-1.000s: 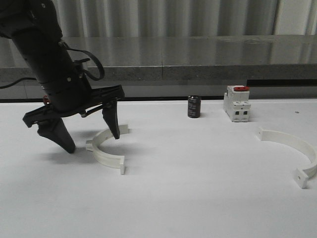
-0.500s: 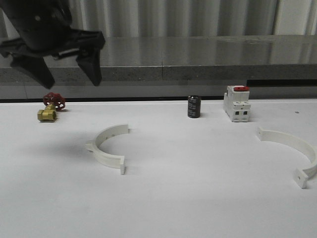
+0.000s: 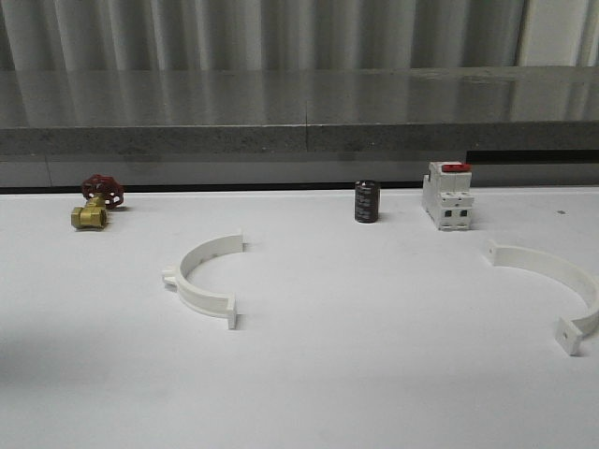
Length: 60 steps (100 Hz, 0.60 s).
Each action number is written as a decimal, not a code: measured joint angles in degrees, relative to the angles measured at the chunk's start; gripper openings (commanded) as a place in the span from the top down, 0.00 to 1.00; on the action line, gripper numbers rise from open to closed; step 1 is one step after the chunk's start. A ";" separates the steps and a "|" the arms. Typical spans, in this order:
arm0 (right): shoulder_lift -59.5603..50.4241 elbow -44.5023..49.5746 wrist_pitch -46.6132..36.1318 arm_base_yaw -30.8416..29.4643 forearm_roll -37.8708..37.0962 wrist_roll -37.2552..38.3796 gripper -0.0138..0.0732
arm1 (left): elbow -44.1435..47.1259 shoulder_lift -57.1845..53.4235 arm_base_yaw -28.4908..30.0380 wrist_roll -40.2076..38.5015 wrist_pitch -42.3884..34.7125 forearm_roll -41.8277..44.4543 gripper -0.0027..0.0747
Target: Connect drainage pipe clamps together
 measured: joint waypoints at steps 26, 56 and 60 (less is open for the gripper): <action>0.00 0.00 0.00 0.00 0.00 0.00 0.92 | 13.62 -17.66 3.10 2.55 -1.31 -3.12 0.16; 0.00 0.00 0.00 0.00 0.00 0.00 0.92 | 25.84 -39.70 3.10 3.06 -1.31 -3.88 0.23; 0.00 0.00 0.00 0.00 0.00 0.00 0.92 | 26.73 -41.95 3.10 3.06 -1.19 -3.88 0.27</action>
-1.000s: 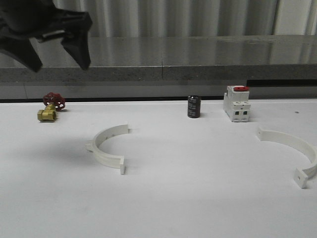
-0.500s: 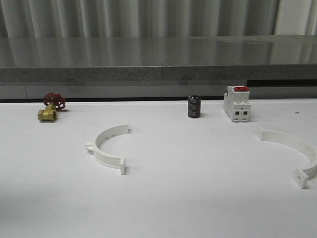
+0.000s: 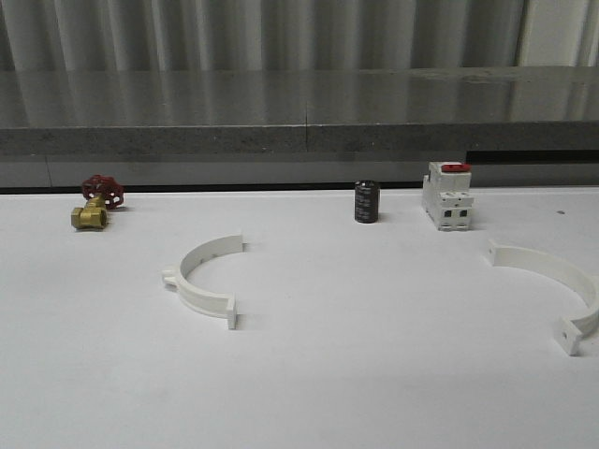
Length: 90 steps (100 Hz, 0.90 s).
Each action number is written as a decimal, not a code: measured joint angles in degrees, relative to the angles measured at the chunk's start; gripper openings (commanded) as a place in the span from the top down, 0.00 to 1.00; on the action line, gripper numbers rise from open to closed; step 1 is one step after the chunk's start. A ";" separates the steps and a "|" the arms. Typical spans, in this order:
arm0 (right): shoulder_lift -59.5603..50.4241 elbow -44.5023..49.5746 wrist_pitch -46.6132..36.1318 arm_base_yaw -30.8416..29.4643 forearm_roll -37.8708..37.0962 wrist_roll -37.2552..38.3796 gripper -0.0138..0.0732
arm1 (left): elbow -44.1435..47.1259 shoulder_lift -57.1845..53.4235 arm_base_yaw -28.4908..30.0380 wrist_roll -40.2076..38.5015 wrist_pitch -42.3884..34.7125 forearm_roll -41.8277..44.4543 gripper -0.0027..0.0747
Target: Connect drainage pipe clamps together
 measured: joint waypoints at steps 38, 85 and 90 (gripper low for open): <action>0.00 0.00 -0.69 0.00 0.00 0.00 0.92 | 4.16 -12.95 0.00 0.08 2.31 -0.12 0.94; 3.83 -9.62 0.93 0.00 0.09 0.00 0.92 | 4.16 -13.15 0.00 0.08 2.40 -0.12 0.99; 6.68 -12.80 3.69 0.00 0.09 0.00 0.92 | 4.16 -13.15 0.00 0.08 2.40 -0.12 0.99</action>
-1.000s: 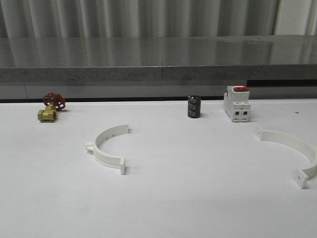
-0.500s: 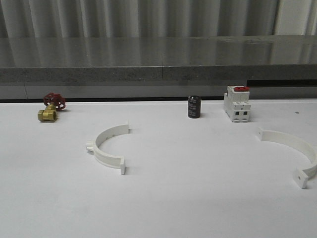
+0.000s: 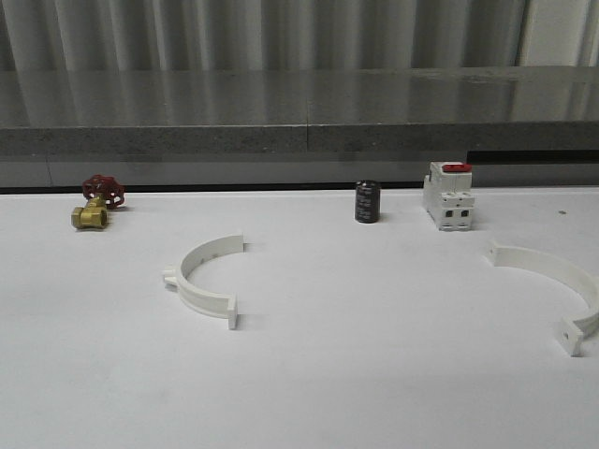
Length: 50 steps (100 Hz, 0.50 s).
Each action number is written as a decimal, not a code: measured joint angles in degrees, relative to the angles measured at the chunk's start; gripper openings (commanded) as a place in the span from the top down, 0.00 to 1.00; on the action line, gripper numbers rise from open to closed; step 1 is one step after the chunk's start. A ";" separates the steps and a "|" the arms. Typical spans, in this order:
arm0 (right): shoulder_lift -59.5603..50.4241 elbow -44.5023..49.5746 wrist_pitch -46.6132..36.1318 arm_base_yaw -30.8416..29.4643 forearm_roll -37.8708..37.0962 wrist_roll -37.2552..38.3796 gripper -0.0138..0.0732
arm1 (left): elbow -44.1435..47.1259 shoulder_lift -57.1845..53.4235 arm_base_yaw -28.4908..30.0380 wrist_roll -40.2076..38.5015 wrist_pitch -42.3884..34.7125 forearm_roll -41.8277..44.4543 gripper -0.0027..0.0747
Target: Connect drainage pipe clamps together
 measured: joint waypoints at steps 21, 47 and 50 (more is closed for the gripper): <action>16.16 -15.51 15.50 0.00 0.00 0.00 0.92 | 0.00 0.00 0.00 0.00 0.00 0.00 0.99; 39.20 -31.15 27.69 0.00 0.00 0.00 0.92 | 0.00 0.00 0.00 0.00 0.00 0.00 0.99; 41.24 -32.30 28.00 0.00 0.00 0.00 0.92 | 0.00 0.00 0.00 0.00 0.00 0.00 0.99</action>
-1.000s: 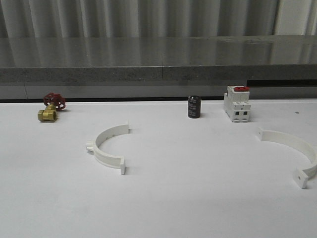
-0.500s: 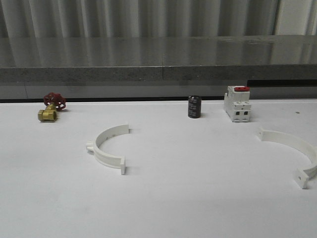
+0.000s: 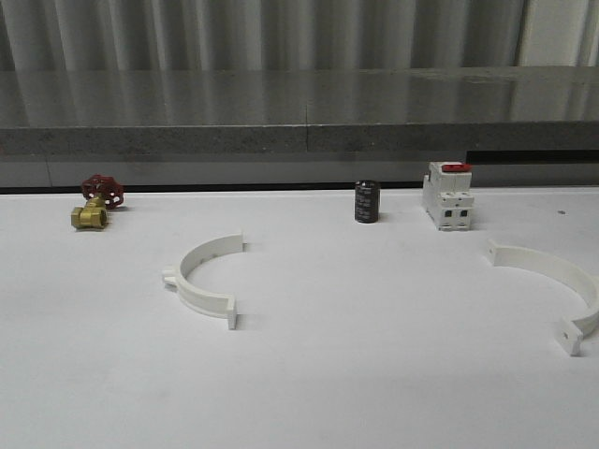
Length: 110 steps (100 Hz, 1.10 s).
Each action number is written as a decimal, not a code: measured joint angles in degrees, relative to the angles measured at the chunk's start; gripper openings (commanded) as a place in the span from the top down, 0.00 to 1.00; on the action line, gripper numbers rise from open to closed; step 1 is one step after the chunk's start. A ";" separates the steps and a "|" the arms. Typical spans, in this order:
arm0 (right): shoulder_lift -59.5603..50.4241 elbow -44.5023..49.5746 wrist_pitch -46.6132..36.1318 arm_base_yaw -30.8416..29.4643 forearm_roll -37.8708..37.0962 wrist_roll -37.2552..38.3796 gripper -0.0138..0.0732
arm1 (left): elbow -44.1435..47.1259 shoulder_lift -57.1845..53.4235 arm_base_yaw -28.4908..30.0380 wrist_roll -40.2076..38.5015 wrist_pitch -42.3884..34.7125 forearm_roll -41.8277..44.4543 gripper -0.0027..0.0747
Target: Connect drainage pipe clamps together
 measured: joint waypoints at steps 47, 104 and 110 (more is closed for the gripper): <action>21.26 -4.17 -1.54 0.00 0.00 0.00 0.26 | 0.00 0.00 0.00 0.00 0.00 0.00 0.99; 37.89 -9.35 -3.88 0.00 0.00 0.00 0.22 | 0.00 0.00 0.00 0.00 0.00 0.00 0.99; 40.45 -10.30 -3.88 0.00 0.00 0.00 0.22 | 0.00 0.00 0.00 0.00 0.00 0.00 0.99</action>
